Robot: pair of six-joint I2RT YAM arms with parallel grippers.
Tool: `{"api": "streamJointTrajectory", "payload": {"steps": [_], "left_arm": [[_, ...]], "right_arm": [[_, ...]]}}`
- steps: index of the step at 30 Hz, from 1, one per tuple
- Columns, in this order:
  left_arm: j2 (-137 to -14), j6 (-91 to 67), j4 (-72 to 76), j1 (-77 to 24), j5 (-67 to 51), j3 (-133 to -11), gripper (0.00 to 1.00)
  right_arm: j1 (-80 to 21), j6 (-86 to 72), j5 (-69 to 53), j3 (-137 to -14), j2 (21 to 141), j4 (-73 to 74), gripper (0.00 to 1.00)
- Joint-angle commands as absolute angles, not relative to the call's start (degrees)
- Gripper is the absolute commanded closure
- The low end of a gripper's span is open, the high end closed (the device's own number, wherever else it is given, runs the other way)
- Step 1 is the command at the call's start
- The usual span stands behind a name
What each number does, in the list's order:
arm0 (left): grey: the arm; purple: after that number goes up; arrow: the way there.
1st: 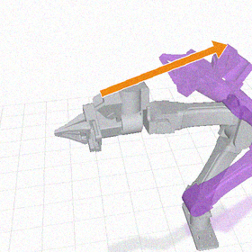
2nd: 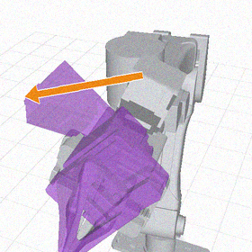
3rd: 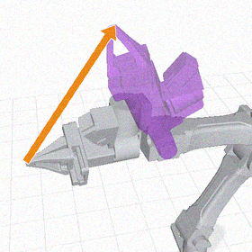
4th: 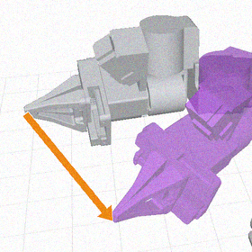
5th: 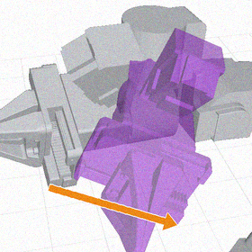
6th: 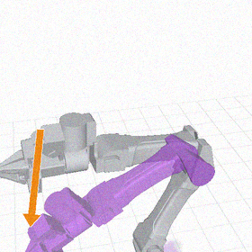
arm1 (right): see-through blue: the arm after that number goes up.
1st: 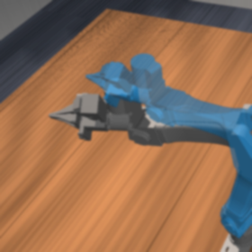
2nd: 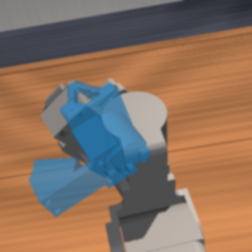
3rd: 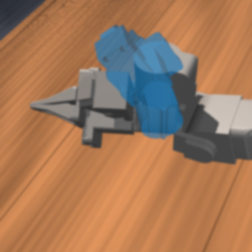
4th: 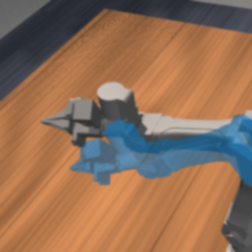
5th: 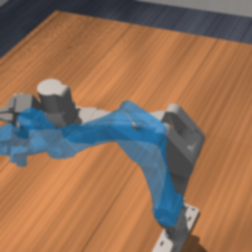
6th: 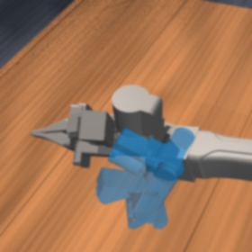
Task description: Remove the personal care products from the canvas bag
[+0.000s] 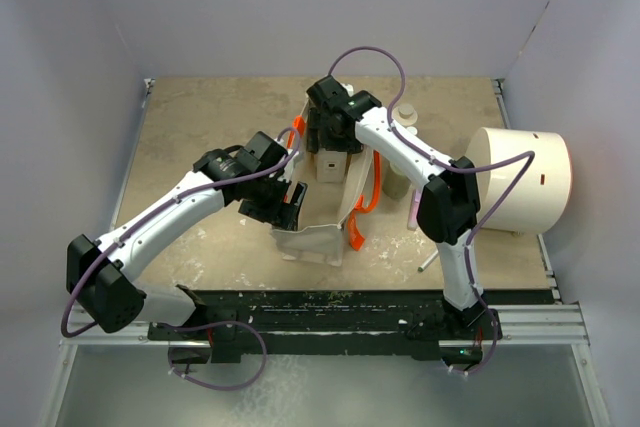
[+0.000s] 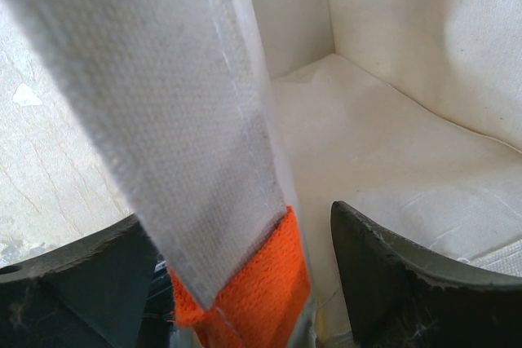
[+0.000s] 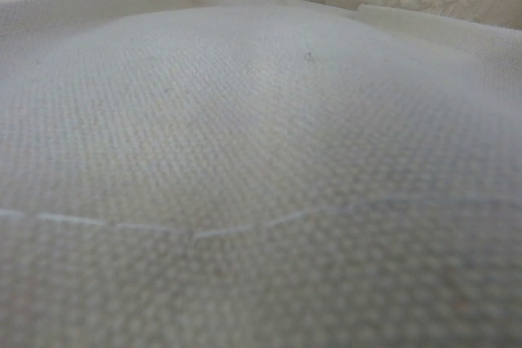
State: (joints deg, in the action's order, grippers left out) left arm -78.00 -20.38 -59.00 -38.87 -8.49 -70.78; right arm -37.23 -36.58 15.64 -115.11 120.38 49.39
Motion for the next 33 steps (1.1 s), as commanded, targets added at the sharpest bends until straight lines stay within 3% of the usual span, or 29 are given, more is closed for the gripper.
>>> {"api": "streamJointTrajectory", "payload": {"steps": [1, 11, 13, 21, 33], "left_arm": [[-75.8, -20.7, -59.2, -38.9, -8.8, -72.8, 0.15], [-76.0, -20.7, -59.1, -38.9, -8.7, -72.9, 0.15], [-76.1, -20.7, -59.0, -38.9, -8.8, -72.9, 0.15], [-76.0, -20.7, -59.1, -38.9, -8.1, -72.7, 0.15], [-75.3, -21.1, -58.6, -38.9, -6.8, -72.6, 0.08]], "right_arm": [[-36.7, -37.1, 18.2, -117.6, 122.2, 51.2, 0.33], [-36.8, -37.3, 19.3, -119.2, 123.5, 52.3, 0.27], [-36.7, -37.4, 19.9, -119.4, 123.0, 52.9, 0.34], [-36.9, -35.7, 16.4, -118.2, 111.7, 48.9, 1.0], [-35.4, -38.0, 4.2, -108.6, 95.6, 42.0, 1.0]]}}
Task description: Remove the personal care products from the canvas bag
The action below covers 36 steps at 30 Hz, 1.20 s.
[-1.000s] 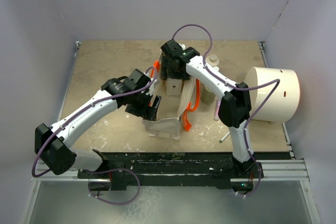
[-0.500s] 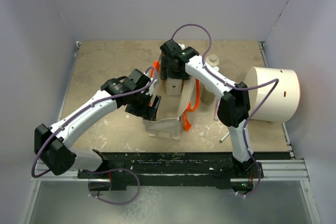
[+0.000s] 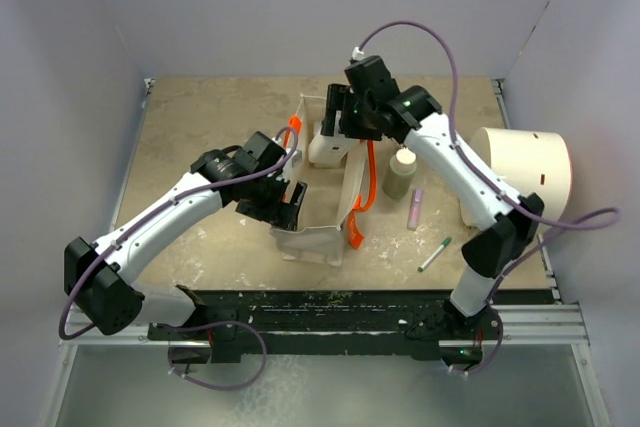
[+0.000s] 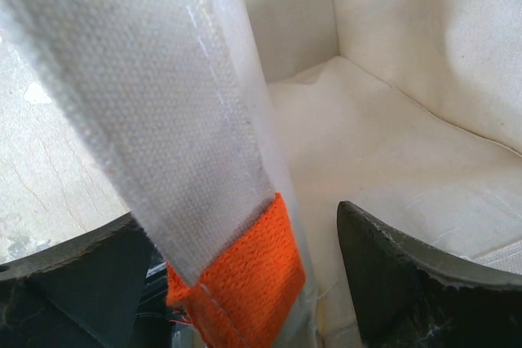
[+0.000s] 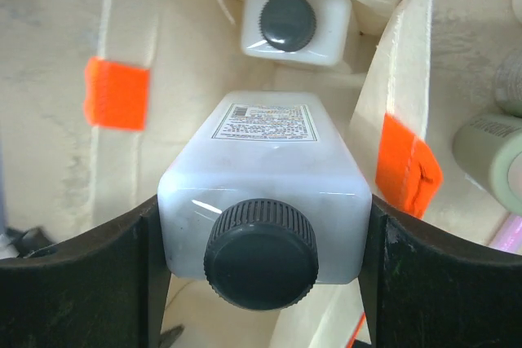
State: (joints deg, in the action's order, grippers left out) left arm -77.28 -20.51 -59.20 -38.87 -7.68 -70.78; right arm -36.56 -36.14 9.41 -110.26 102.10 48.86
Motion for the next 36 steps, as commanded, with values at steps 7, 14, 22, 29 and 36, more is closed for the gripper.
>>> {"api": "streamJointTrajectory", "payload": {"steps": [7, 14, 22, 29, 36], "left_arm": [[-73.9, -21.3, -58.3, -38.9, -5.5, -72.3, 0.08], [-73.4, -21.7, -56.8, -38.8, -6.0, -71.7, 0.09], [-73.2, -21.9, -55.9, -38.9, -6.5, -71.1, 0.09], [-72.4, -22.6, -56.1, -38.9, -6.3, -71.3, 0.08], [-72.6, -24.0, -56.1, -38.9, -6.9, -71.8, 0.08]], "right_arm": [[-30.8, -40.8, -4.3, -98.9, 80.8, 35.3, 1.0], [-28.2, -41.1, 3.5, -97.5, 66.6, 43.8, 1.0], [-28.3, -37.1, 13.6, -93.4, 57.9, 57.1, 1.0], [-28.4, -31.2, 14.2, -79.5, 59.0, 51.1, 1.0], [-28.4, -31.4, 17.2, -69.3, 65.2, 34.2, 0.98]]}}
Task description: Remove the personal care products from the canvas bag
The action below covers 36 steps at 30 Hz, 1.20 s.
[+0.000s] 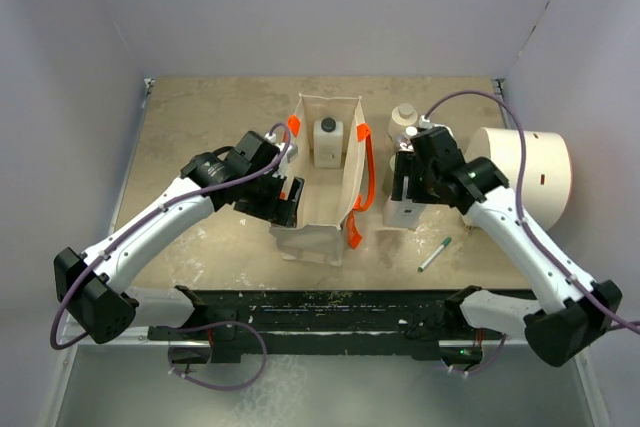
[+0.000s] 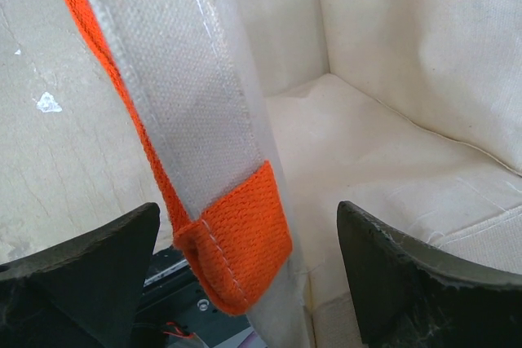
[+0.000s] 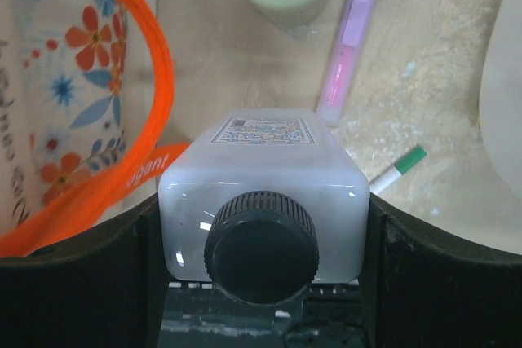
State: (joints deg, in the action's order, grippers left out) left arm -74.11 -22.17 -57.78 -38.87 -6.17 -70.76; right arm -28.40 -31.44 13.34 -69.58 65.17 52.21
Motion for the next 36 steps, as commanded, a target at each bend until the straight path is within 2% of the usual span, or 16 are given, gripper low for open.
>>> {"api": "streamJointTrajectory", "payload": {"steps": [1, 7, 9, 11, 16, 18, 20, 22, 31, 36], "left_arm": [[-72.6, -24.1, -56.1, -38.9, -7.0, -71.9, 0.08], [-71.9, -24.4, -57.0, -38.9, -6.4, -72.2, 0.07], [-72.0, -24.4, -57.3, -38.9, -6.3, -72.5, 0.07], [-72.1, -24.4, -57.3, -38.9, -6.1, -72.7, 0.07], [-72.8, -24.0, -57.4, -38.9, -6.0, -73.6, 0.07], [-72.9, -23.7, -57.6, -38.9, -5.9, -73.8, 0.07], [-73.1, -23.5, -57.6, -38.9, -6.0, -73.9, 0.07], [-73.2, -23.3, -57.6, -38.9, -6.1, -73.9, 0.07], [-73.2, -22.9, -57.3, -38.9, -6.5, -73.3, 0.07], [-72.8, -23.0, -57.0, -38.9, -6.8, -72.2, 0.07]], "right_arm": [[-28.4, -31.4, 17.9, -68.8, 66.4, 32.4, 0.97], [-28.4, -33.9, 22.0, -68.6, 73.5, 30.0, 0.9], [-28.4, -33.8, 22.7, -68.8, 75.3, 29.2, 0.85], [-28.4, -33.8, 21.5, -68.7, 76.9, 28.1, 0.76], [-28.5, -34.7, 22.8, -69.8, 79.9, 30.2, 0.25], [-28.5, -35.6, 22.9, -70.2, 80.6, 32.1, 0.11], [-28.5, -35.8, 22.9, -70.2, 80.6, 32.5, 0.04], [-28.4, -35.5, 22.9, -70.1, 79.8, 32.2, 0.0], [-28.5, -32.0, 23.8, -75.3, 75.0, 37.0, 0.0], [-29.6, -29.2, 21.0, -84.1, 75.2, 40.0, 0.0]]}}
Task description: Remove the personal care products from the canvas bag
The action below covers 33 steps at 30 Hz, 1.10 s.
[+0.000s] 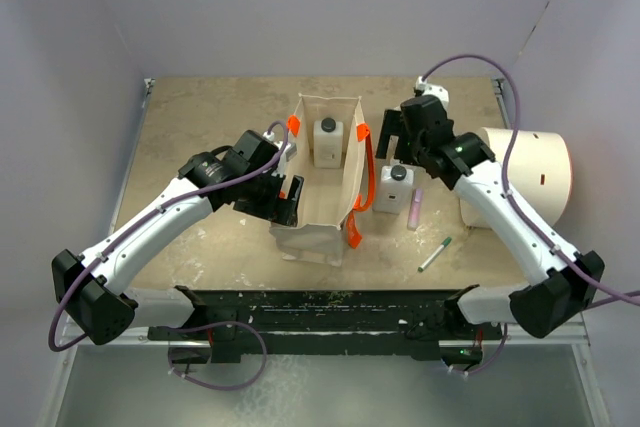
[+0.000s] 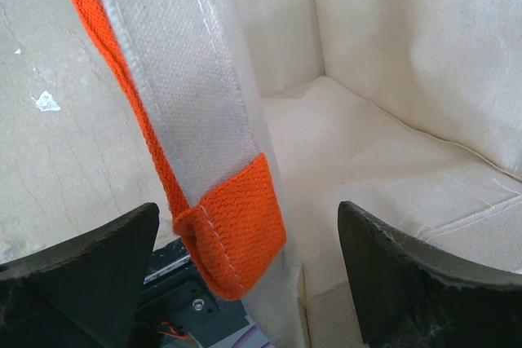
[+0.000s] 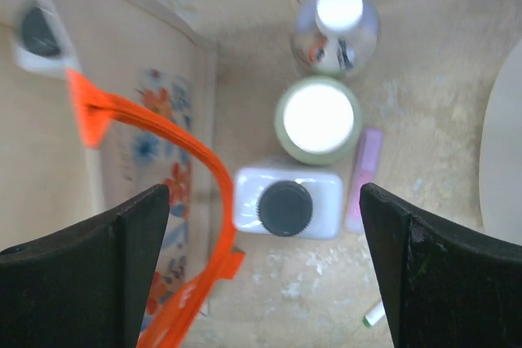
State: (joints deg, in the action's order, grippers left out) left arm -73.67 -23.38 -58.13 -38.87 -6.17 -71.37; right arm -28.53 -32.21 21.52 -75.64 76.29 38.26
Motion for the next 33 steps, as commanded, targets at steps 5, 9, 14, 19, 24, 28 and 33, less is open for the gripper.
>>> {"api": "streamJointTrajectory", "payload": {"steps": [5, 9, 14, 19, 24, 28, 33], "left_arm": [[-72.5, -23.4, -56.8, -38.8, -6.7, -71.9, 0.07], [-72.6, -23.6, -57.2, -38.9, -6.8, -71.9, 0.07], [-72.7, -23.8, -58.8, -38.9, -5.6, -73.0, 0.0], [-71.6, -24.3, -59.5, -38.9, -3.5, -73.7, 0.01], [-70.3, -24.5, -60.9, -38.9, -0.8, -74.8, 0.01], [-69.6, -24.6, -62.1, -38.9, 1.5, -75.7, 0.0], [-68.3, -24.5, -62.2, -38.9, 3.6, -76.4, 0.01]], "right_arm": [[-34.4, -29.2, 18.0, -94.1, 81.0, 40.9, 0.01], [-37.6, -28.9, 15.4, -100.8, 86.9, 40.0, 0.04], [-38.8, -29.1, 11.3, -104.4, 93.1, 36.5, 0.04], [-38.8, -29.0, 8.5, -108.2, 98.6, 36.4, 0.04], [-38.8, -29.5, 6.7, -112.2, 103.1, 39.6, 0.06], [-38.8, -32.8, 9.3, -113.1, 104.4, 40.3, 0.09], [-38.7, -34.4, 14.1, -112.8, 104.7, 41.5, 0.1]]}}
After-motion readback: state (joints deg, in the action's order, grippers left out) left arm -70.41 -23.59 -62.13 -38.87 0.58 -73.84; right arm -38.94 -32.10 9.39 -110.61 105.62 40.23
